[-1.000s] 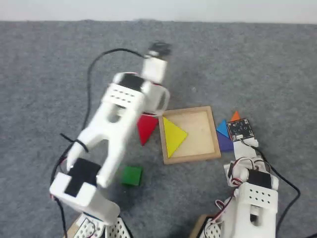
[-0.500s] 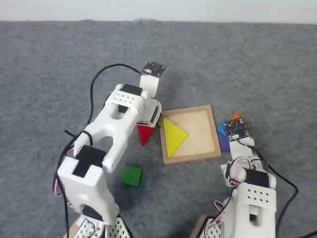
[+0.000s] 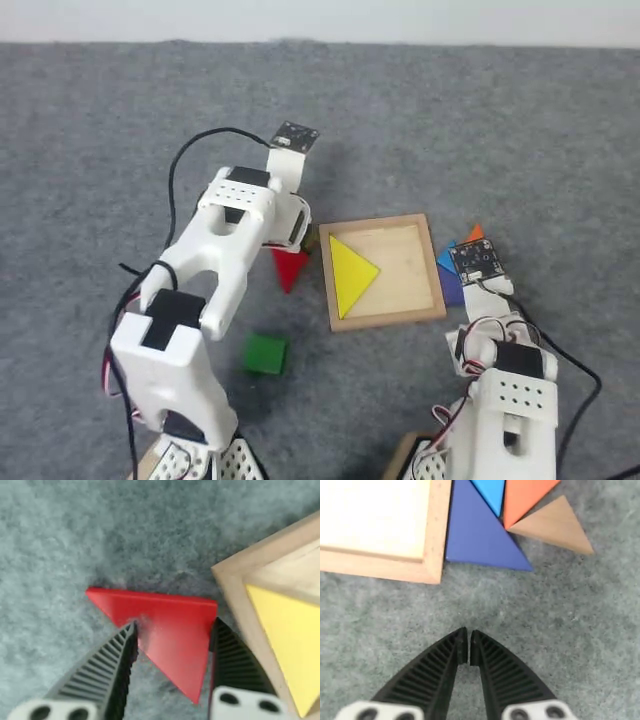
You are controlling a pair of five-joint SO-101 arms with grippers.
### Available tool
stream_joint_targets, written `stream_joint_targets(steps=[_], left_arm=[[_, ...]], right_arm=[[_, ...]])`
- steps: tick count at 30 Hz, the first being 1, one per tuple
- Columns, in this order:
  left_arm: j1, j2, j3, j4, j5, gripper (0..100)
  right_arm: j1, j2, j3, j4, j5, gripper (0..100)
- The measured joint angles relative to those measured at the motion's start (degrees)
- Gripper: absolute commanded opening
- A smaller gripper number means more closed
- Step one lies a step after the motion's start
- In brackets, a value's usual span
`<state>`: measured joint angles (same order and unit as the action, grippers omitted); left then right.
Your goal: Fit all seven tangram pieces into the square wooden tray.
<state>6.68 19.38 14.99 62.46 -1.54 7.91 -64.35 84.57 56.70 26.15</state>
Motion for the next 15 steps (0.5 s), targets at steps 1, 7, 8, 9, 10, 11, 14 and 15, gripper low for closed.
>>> stream_joint_targets(steps=[1, 7, 8, 9, 10, 11, 14, 15], left_arm=[[-0.35, 0.00, 0.00, 0.09, -0.35, 23], [-1.23, 0.09, 0.00, 0.09, -0.62, 23], [-1.67, 0.09, 0.00, 0.09, -0.62, 23], [-2.20, 0.09, 0.00, 0.09, -0.97, 23], [-2.81, 0.09, 0.00, 0.09, -1.58, 22], [-3.52, 0.09, 0.00, 0.18, -1.93, 22], [-5.98, 0.35, -1.93, 1.76, -0.88, 22], [-6.42, 0.70, -3.08, 3.08, 0.62, 22]], right_arm=[[0.00, 0.00, 0.00, 0.00, 0.00, 3.0], [0.00, 0.00, 0.00, 0.00, 0.00, 3.0], [0.00, 0.00, 0.00, 0.00, 0.00, 3.0], [0.00, 0.00, 0.00, 0.00, 0.00, 3.0], [0.00, 0.00, 0.00, 0.00, 0.00, 3.0], [0.00, 0.00, 0.00, 0.00, 0.00, 3.0], [0.00, 0.00, 0.00, 0.00, 0.00, 3.0], [0.00, 0.00, 0.00, 0.00, 0.00, 3.0]])
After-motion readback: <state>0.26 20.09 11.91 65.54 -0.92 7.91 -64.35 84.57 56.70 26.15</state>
